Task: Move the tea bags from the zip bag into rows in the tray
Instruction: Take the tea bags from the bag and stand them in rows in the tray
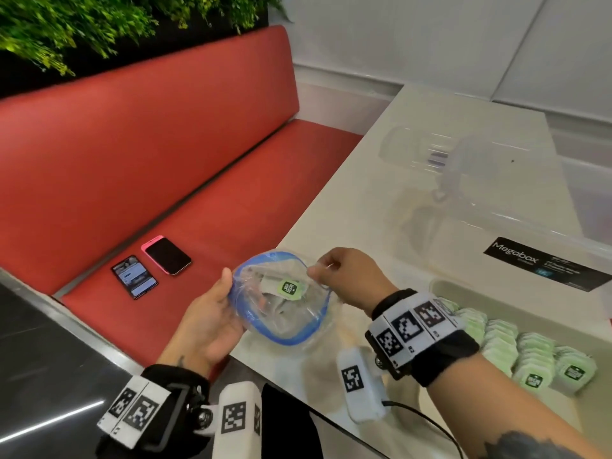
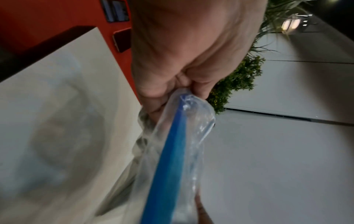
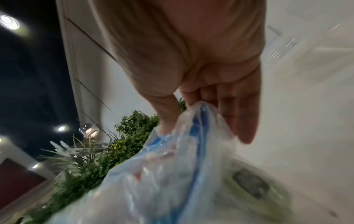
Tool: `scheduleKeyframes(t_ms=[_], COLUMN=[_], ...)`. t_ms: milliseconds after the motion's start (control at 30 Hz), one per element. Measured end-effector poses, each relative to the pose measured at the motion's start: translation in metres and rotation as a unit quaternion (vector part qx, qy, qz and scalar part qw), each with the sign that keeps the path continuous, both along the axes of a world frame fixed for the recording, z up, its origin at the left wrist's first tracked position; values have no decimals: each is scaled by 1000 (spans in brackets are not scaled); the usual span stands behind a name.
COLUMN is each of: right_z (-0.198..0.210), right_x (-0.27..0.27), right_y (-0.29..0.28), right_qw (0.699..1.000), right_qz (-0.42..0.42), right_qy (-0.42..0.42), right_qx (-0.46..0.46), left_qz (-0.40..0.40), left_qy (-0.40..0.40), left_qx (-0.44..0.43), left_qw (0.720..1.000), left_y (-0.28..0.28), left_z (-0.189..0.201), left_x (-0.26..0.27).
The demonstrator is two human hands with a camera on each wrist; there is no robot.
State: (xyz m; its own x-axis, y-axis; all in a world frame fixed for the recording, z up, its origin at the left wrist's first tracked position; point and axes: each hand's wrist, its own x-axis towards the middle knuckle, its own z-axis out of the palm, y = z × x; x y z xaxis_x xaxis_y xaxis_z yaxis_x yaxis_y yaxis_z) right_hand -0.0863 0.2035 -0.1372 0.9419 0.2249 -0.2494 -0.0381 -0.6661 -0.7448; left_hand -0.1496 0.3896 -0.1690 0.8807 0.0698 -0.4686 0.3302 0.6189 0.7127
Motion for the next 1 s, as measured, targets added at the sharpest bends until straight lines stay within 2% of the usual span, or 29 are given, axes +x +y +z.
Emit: scheduleKeyframes(t_ms=[133,167,233,367,433,467,500,533,600,633,700,800,833,900,1000], right_z=[-1,-2,-7,-4,1,2,2,2,2,4,7,3,2,5,8], right_x=[-4,-3,1,-2,-2,0,2,4,7,9,8,9,9,7,0], right_y=[4,3,3,7,6,6,6,7,7,6,4,-2,-2,-2,-2], right_qw=[999,999,990,916,883,878,883,900,930,936,928,946,950,963,983], right_qz=[21,-3,-73,-146,-168,-179,-191,-198,-179,-160,-128,-121,-112,-67,6], right_qy=[-48,-48,16,175,211,216,210,193,167,167,181,107,63,-24,-98], right_qx=[6,17,116,329,385,388,374,337,274,267,300,282,284,260,156], left_qz=[47,59,84,102,112,112,101,78,14,-9,-10,-2,-6,-36,-107], left_qy=[-10,-10,-4,4,5,-1,-10,-21,-43,-56,-88,-138,-146,-147,-134], left_qx=[-80,-98,-120,-112,-105,-93,-74,-47,60,128,282,512,555,605,663], left_qw=[996,993,989,988,988,989,992,996,997,990,955,848,819,782,729], left_y=[-5,-5,-3,-4,-5,-5,-5,-5,-8,-10,-13,-16,-16,-18,-25], left_z=[-6,-8,-12,-19,-21,-20,-19,-18,-12,-9,-5,0,0,0,-4], left_x=[-1,-2,-1,-1,-2,-3,-4,-5,-7,-8,-7,-4,-3,-1,2])
